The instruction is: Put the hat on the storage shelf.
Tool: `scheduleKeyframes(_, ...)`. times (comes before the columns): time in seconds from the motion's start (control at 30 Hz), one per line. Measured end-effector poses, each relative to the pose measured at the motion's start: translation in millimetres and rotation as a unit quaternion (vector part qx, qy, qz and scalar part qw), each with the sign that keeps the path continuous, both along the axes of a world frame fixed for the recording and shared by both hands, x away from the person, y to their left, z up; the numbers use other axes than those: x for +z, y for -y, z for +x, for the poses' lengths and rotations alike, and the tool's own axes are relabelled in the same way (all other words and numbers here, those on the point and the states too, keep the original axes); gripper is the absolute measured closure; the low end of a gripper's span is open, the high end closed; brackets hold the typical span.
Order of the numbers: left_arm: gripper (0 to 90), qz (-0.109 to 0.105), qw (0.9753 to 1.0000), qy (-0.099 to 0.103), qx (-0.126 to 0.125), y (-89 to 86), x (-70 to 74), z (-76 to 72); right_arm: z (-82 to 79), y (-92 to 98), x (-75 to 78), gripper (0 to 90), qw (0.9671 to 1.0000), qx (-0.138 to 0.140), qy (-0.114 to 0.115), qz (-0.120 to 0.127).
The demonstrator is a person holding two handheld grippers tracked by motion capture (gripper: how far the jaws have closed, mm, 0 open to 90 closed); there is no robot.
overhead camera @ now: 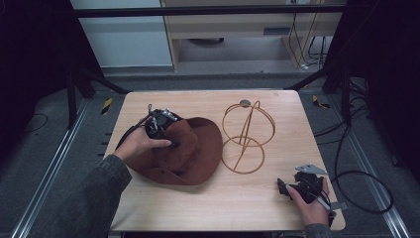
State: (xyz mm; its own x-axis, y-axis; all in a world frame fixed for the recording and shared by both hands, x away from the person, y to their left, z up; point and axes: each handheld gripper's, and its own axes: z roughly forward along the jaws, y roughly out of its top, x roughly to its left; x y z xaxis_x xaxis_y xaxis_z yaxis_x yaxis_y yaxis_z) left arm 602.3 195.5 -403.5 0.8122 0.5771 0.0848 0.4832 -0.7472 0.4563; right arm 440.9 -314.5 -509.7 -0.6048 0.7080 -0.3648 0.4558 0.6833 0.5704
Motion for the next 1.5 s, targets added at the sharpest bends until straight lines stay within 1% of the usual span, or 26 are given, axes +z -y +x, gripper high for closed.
scheduleKeyframes(0.03,22.9,0.001,1.0000,0.000,0.000,0.1,0.0,0.2,-0.2,-0.2,-0.1,0.5,1.0000,-0.001,-0.001,0.001)
scheduleKeyframes(0.07,26.7,0.001,1.0000,-0.001,0.000,0.2,0.0,0.3,-0.2,-0.2,-0.1,0.5,1.0000,-0.001,-0.001,0.001)
scheduleKeyframes(0.1,26.7,0.001,1.0000,-0.002,0.000,0.4,-0.2,0.3,-0.2,-0.2,-0.1,0.5,1.0000,-0.001,-0.001,0.001)
scheduleKeyframes(0.13,30.6,0.001,1.0000,-0.005,0.000,0.7,-0.5,0.4,-0.2,-0.2,-0.1,0.5,1.0000,-0.001,-0.001,0.001)
scheduleKeyframes(0.17,41.8,0.006,1.0000,-0.007,-0.003,1.9,-1.2,-0.2,-0.2,-0.1,-0.1,0.5,1.0000,-0.001,-0.001,0.001)
scheduleKeyframes(0.2,45.6,0.006,1.0000,-0.007,-0.003,1.9,-1.2,-0.2,-0.2,-0.1,-0.1,0.5,1.0000,-0.001,-0.001,0.001)
scheduleKeyframes(0.23,51.3,0.010,0.9998,-0.012,-0.009,3.4,-2.5,-0.7,-0.2,-0.2,-0.1,0.5,1.0000,-0.001,-0.001,0.001)
scheduleKeyframes(0.27,55.4,0.010,0.9998,-0.012,-0.009,3.4,-2.5,-0.7,-0.2,-0.2,-0.1,0.5,1.0000,-0.001,-0.001,0.001)
scheduleKeyframes(0.3,55.4,0.015,0.9997,-0.015,-0.012,4.3,-3.2,-1.0,-0.2,-0.2,-0.1,0.5,1.0000,-0.001,-0.001,0.001)
scheduleKeyframes(0.33,59.5,0.020,0.9996,-0.017,-0.012,5.6,-3.8,-1.4,-0.2,-0.2,-0.1,0.5,1.0000,-0.001,-0.001,0.001)
scheduleKeyframes(0.37,69.2,0.020,0.9996,-0.019,-0.010,7.2,-4.4,-2.1,-0.2,-0.2,-0.1,0.5,1.0000,-0.001,-0.001,0.001)
scheduleKeyframes(0.47,80.5,0.022,0.9995,-0.019,-0.012,8.1,-3.5,-2.2,-0.2,-0.2,-0.1,0.5,1.0000,-0.001,-0.001,0.001)
scheduleKeyframes(0.5,80.5,0.021,0.9995,-0.020,-0.012,8.3,-2.7,-2.5,-0.2,-0.1,-0.1,0.5,1.0000,-0.001,-0.001,0.001)
scheduleKeyframes(0.53,84.3,0.018,0.9996,-0.020,-0.012,8.1,-1.6,-2.7,-0.2,-0.1,-0.1,0.5,1.0000,-0.001,-0.001,0.001)
scheduleKeyframes(0.57,88.1,0.009,0.9997,-0.021,-0.011,7.2,1.3,-3.8,-0.2,-0.2,-0.1,0.5,1.0000,-0.001,-0.001,0.001)
scheduleKeyframes(0.7,88.4,0.001,0.9997,-0.022,-0.011,4.5,5.3,-5.6,0.0,0.0,0.0,0.5,1.0000,0.000,0.000,0.001)
scheduleKeyframes(0.8,88.5,-0.008,0.9998,-0.017,-0.007,0.7,10.4,-7.8,-0.2,-0.1,-0.1,0.5,1.0000,-0.001,-0.001,0.002)
scheduleKeyframes(0.83,88.5,-0.016,0.9998,-0.013,-0.006,-1.6,15.0,-9.7,-0.2,-0.1,-0.1,0.5,1.0000,0.000,-0.001,0.002)
scheduleKeyframes(0.93,88.5,-0.022,0.9997,-0.010,-0.007,-2.9,18.5,-11.8,-0.2,-0.1,0.0,0.5,1.0000,-0.001,-0.001,0.002)
scheduleKeyframes(0.97,88.5,-0.028,0.9996,-0.003,-0.008,-4.4,22.9,-15.0,0.2,0.1,0.0,0.5,1.0000,0.001,0.001,0.001)
scheduleKeyframes(1.1,88.5,-0.029,0.9995,0.005,-0.009,-6.4,28.3,-19.8,0.2,0.1,0.0,0.5,1.0000,0.001,0.001,0.001)
scheduleKeyframes(1.33,88.5,-0.038,0.9989,0.024,-0.013,-13.0,46.2,-30.3,0.0,-0.1,-0.1,0.5,1.0000,0.000,0.000,0.001)
scheduleKeyframes(1.37,88.5,-0.043,0.9985,0.030,-0.015,-15.0,53.5,-32.9,0.2,0.1,0.0,0.5,1.0000,0.001,0.001,0.001)
scheduleKeyframes(1.4,88.5,-0.043,0.9985,0.030,-0.015,-15.0,53.5,-32.9,0.2,0.1,0.0,0.5,1.0000,0.001,0.001,0.001)
scheduleKeyframes(1.47,88.5,-0.046,0.9982,0.036,-0.016,-16.4,59.4,-35.1,0.2,0.1,0.0,0.5,1.0000,0.001,0.001,0.001)
scheduleKeyframes(1.5,88.5,-0.050,0.9977,0.042,-0.018,-18.4,66.7,-37.7,-0.1,-0.1,-0.1,0.5,1.0000,0.000,0.000,0.002)
